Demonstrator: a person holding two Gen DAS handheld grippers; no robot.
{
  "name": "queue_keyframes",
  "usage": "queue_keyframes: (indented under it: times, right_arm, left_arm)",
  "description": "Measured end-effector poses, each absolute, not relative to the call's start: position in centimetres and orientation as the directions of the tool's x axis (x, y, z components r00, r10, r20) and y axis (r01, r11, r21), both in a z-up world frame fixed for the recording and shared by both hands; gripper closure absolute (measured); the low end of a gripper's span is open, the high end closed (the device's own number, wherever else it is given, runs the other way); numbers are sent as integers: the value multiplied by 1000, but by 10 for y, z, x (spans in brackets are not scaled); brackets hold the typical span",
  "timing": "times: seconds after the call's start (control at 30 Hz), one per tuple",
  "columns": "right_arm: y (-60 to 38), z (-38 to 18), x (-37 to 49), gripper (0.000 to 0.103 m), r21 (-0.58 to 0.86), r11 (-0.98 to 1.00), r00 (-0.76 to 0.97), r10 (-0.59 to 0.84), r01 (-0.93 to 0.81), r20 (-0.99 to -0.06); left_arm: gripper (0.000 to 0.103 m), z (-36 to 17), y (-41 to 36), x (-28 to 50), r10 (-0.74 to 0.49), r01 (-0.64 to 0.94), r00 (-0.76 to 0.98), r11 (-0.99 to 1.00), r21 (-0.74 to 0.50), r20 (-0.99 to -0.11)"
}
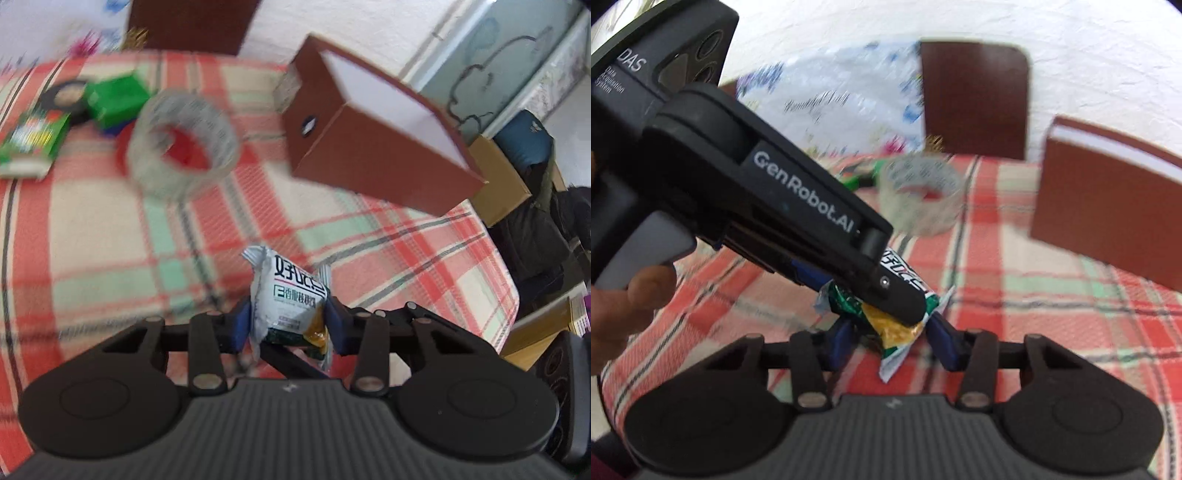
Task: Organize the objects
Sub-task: 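Close the left tool on the snack packet and lift it, then drop the snack packet into the brown box by opening the left tool, then withdraw the left tool and move it to the clear tape roll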
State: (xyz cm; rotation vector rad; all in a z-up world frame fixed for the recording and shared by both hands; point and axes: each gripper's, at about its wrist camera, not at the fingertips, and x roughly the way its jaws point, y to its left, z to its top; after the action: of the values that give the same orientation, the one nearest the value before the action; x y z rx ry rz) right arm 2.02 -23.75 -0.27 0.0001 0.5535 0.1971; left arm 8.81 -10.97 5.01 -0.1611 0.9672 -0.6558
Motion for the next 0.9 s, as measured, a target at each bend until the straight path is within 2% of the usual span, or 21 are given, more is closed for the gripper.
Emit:
queue_keyframes:
  times: [0.2, 0.37, 0.4, 0.47, 0.6, 0.73, 0.9]
  right_arm:
    - [-284, 35, 25, 58, 15, 999, 942, 36, -32, -333]
    - [-327, 57, 54, 58, 23, 997, 966, -69, 77, -248]
    - [-335, 58, 63, 58, 31, 995, 968, -83, 93, -239]
    - [-347, 57, 82, 56, 36, 992, 965, -106, 118, -241]
    - [-358, 46, 107, 54, 34, 985, 944, -152, 169, -293]
    - [-358, 36, 88, 50, 61, 983, 952, -152, 174, -267]
    - [-346, 31, 57, 49, 77, 976, 955, -181, 205, -237]
  left_arm:
    - [59, 103, -169, 113, -647, 580, 448, 735, -350, -617]
    - [57, 125, -220, 143, -652, 633, 505, 725, -271, -565]
    - [56, 126, -228, 150, -645, 632, 522, 732, -255, -559]
    - [46, 124, -242, 161, -596, 607, 577, 770, -195, -558]
    - [46, 108, -249, 179, -474, 532, 634, 841, -99, -611]
    - [41, 104, -237, 169, -500, 556, 625, 824, -108, -599]
    - [40, 106, -238, 132, -463, 564, 679, 826, 1, -570]
